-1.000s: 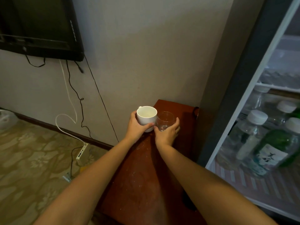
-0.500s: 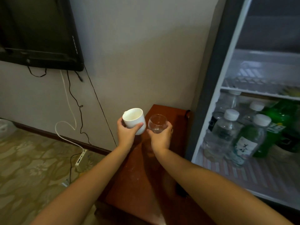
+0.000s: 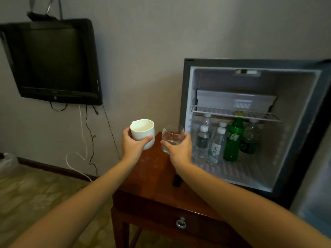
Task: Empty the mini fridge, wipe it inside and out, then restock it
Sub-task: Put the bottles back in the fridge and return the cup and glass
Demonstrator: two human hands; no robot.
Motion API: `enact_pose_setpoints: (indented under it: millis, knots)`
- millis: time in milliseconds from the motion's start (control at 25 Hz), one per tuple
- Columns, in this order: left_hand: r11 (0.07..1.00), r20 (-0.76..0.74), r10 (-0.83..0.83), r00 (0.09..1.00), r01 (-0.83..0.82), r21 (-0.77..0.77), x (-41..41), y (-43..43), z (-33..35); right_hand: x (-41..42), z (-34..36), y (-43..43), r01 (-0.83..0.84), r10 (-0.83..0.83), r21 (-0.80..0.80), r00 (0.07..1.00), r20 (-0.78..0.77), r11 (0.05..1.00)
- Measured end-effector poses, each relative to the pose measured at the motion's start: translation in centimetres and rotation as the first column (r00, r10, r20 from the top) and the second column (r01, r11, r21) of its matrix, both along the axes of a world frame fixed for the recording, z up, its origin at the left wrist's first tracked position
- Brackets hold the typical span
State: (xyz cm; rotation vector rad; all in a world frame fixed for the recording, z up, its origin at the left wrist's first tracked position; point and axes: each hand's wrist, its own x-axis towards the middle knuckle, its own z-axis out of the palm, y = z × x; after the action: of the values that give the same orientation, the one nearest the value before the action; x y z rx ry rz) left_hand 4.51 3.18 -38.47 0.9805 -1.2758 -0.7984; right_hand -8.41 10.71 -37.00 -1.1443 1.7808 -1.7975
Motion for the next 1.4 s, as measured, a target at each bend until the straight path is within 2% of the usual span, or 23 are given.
enact_pose_setpoints:
  millis: [360, 520, 640, 1000, 1400]
  knots:
    - [0.97, 0.027, -0.23, 0.973, 0.232, -0.078, -8.2, 9.2, 5.6, -8.6, 5.3, 9.3, 0.185, -0.199, -0.122, 0.974, -0.111, 0.975]
    - [0.934, 0.078, -0.339, 0.938, 0.346, -0.095, -12.5, 9.8, 8.5, -13.1, 7.4, 11.2, 0.221, -0.26, -0.194, 0.943, -0.207, 0.956]
    - [0.909, 0.139, -0.38, 0.914, 0.397, -0.127, -15.8, 8.5, 10.5, -15.9, 8.5, 11.4, 0.251, -0.295, -0.219, 0.934, -0.202, 0.943]
    - [0.938, 0.102, -0.337, 0.936, 0.343, -0.049, -24.6, 2.7, 13.7, -21.8, 9.7, 9.2, 0.326, -0.36, -0.236, 0.926, -0.118, 0.916]
    - [0.956, 0.087, -0.29, 0.953, 0.292, -0.015, -27.7, -2.2, 13.0, -24.0, 10.3, 4.5, 0.323, -0.343, -0.209, 0.937, -0.069, 0.923]
